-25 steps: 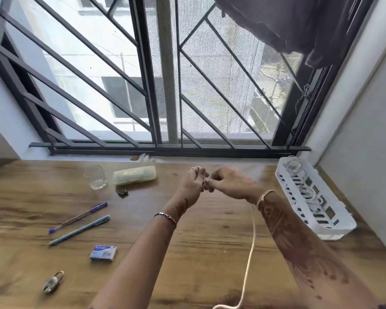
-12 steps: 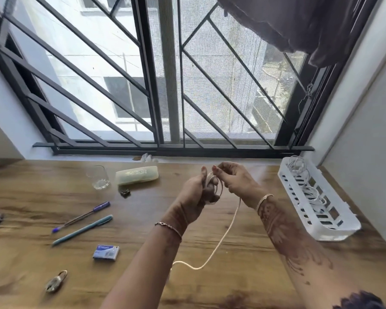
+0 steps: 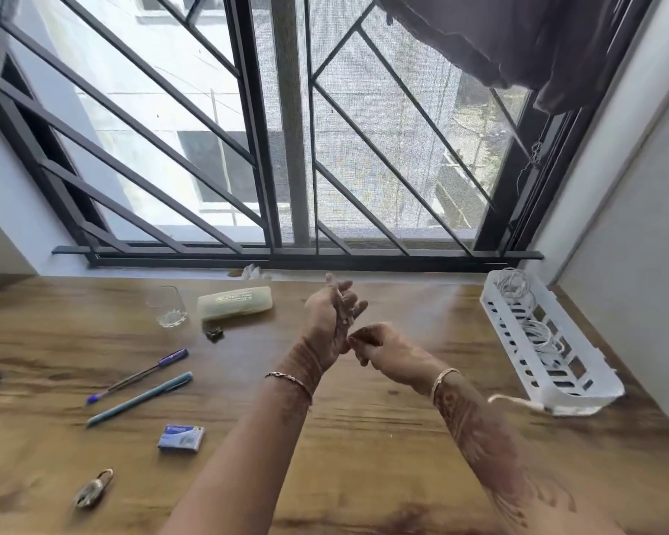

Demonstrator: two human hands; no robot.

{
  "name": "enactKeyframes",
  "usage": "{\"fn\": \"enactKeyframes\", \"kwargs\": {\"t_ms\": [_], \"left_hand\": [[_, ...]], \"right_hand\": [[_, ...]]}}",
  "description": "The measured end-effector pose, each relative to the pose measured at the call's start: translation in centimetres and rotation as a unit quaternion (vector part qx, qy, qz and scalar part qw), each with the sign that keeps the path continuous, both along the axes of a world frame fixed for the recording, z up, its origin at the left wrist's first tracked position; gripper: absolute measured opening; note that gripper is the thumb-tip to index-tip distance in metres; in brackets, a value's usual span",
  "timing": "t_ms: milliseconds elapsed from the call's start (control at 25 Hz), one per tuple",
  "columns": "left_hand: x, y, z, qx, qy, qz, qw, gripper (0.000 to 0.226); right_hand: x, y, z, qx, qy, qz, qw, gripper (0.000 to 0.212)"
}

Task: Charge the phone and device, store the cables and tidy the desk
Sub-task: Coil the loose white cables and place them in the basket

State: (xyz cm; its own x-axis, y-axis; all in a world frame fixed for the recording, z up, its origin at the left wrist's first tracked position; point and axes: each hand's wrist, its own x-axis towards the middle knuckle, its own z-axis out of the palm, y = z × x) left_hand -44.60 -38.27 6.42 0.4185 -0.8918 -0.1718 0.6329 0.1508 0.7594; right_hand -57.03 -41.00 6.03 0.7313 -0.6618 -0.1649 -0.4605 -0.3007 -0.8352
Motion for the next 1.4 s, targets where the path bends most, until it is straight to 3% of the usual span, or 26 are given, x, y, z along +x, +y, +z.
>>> {"fn": "enactKeyframes", "kwargs": {"t_ms": [80, 200, 400, 560, 760, 880, 1040, 1200, 1280, 1400], "left_hand": [[-0.4, -0.3, -1.0, 0.040, -0.122, 0.012, 0.992, 0.029], [-0.3, -0.3, -2.4, 0.083, -0.304, -0.011, 0.949, 0.027], [-0.1, 1.3, -3.1, 0.109, -0.393, -0.116, 0.906, 0.054], [-0.7, 2.0, -1.8, 0.092, -0.311, -0.173, 0.930, 0.075], [-0.3, 2.6, -2.1, 0.091, -0.211, -0.208, 0.951, 0.078], [0.0, 2.6, -2.3, 0.075, -0.088, -0.198, 0.973, 0.068], [0.1, 2.6, -1.3, 0.013, 0.113, -0.186, 0.976, 0.057], [0.2, 2.3, -0.4, -0.029, 0.195, -0.071, 0.978, 0.052], [0.0, 1.9, -0.2, -0.037, 0.204, -0.019, 0.978, 0.047], [0.0, 1.3, -0.3, -0.039, 0.174, 0.020, 0.984, 0.037]], "right_hand": [[0.2, -0.1, 0.7, -0.036, 0.041, 0.017, 0.998, 0.024], [-0.1, -0.7, 1.3, -0.071, 0.057, 0.019, 0.996, 0.027], [-0.7, -1.7, 2.0, -0.122, 0.023, 0.008, 0.992, 0.023], [-0.9, -2.7, 2.6, -0.145, -0.020, -0.004, 0.989, 0.026], [-0.3, -3.3, 1.5, -0.178, -0.080, -0.047, 0.980, 0.027], [0.1, -3.1, 1.3, -0.174, -0.109, -0.055, 0.977, 0.028], [0.3, -3.4, 0.2, -0.084, -0.150, -0.099, 0.980, 0.023], [0.2, -2.7, -1.3, -0.099, -0.073, -0.098, 0.987, 0.014], [0.4, -1.7, -1.3, -0.147, -0.009, -0.071, 0.987, 0.016], [1.0, -0.4, -1.3, -0.147, 0.039, -0.037, 0.988, 0.018]]}}
